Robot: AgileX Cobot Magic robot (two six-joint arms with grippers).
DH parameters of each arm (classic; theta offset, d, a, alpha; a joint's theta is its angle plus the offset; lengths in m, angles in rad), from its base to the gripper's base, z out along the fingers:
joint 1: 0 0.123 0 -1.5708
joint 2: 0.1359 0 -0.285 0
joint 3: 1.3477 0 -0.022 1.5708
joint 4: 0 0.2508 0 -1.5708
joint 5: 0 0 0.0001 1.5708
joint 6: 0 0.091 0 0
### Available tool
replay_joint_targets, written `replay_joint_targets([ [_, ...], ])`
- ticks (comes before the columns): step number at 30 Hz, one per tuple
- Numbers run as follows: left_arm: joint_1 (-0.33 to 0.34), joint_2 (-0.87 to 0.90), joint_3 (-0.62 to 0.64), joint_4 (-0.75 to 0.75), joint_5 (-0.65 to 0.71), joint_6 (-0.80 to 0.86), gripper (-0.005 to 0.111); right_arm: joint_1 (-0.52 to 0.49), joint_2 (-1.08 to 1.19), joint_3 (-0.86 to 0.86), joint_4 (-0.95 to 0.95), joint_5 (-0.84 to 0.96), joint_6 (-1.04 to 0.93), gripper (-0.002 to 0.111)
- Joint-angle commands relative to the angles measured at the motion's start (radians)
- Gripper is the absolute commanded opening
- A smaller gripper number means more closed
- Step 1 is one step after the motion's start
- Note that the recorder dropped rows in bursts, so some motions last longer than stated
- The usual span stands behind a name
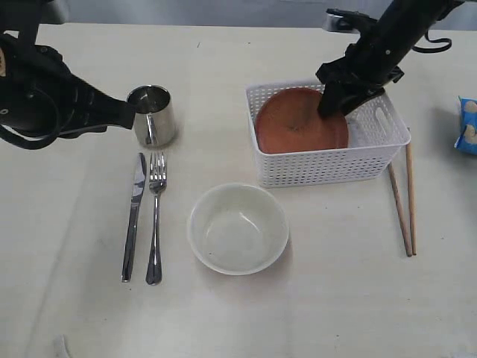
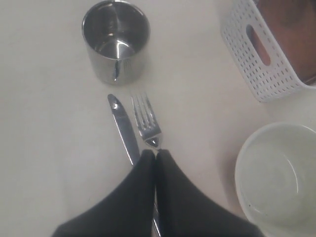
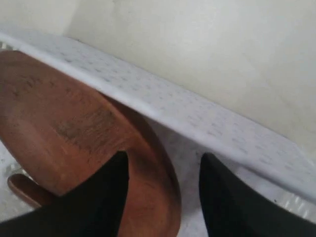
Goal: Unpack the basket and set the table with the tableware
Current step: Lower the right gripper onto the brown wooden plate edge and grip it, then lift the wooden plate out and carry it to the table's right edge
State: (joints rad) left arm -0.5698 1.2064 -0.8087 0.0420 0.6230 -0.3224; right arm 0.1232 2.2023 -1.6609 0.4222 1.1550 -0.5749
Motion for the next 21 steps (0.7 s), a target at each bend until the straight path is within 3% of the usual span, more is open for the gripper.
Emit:
replay_joint_targets([
  [1, 0.000, -0.002, -0.001, -0.003, 0.002, 0.001, 0.000, -0.005, 0.003, -0.006, 0.009, 0.031, -0.047, 0.043],
  [3, 0.000, -0.002, -0.001, -0.003, 0.002, 0.001, 0.000, -0.005, 0.003, -0.006, 0.011, 0.031, -0.050, 0.041],
  [5, 0.000, -0.002, -0.001, -0.003, 0.002, 0.001, 0.000, -0.005, 0.003, -0.006, 0.011, 0.031, -0.051, 0.031],
  [9, 0.000, -0.002, -0.001, -0.005, 0.002, 0.001, 0.000, -0.005, 0.003, -0.006, 0.011, 0.031, -0.067, 0.000],
  [21, 0.000, -0.002, -0.001, -0.005, 0.000, 0.001, 0.000, -0.005, -0.062, -0.006, -0.008, -0.016, -0.064, 0.000],
])
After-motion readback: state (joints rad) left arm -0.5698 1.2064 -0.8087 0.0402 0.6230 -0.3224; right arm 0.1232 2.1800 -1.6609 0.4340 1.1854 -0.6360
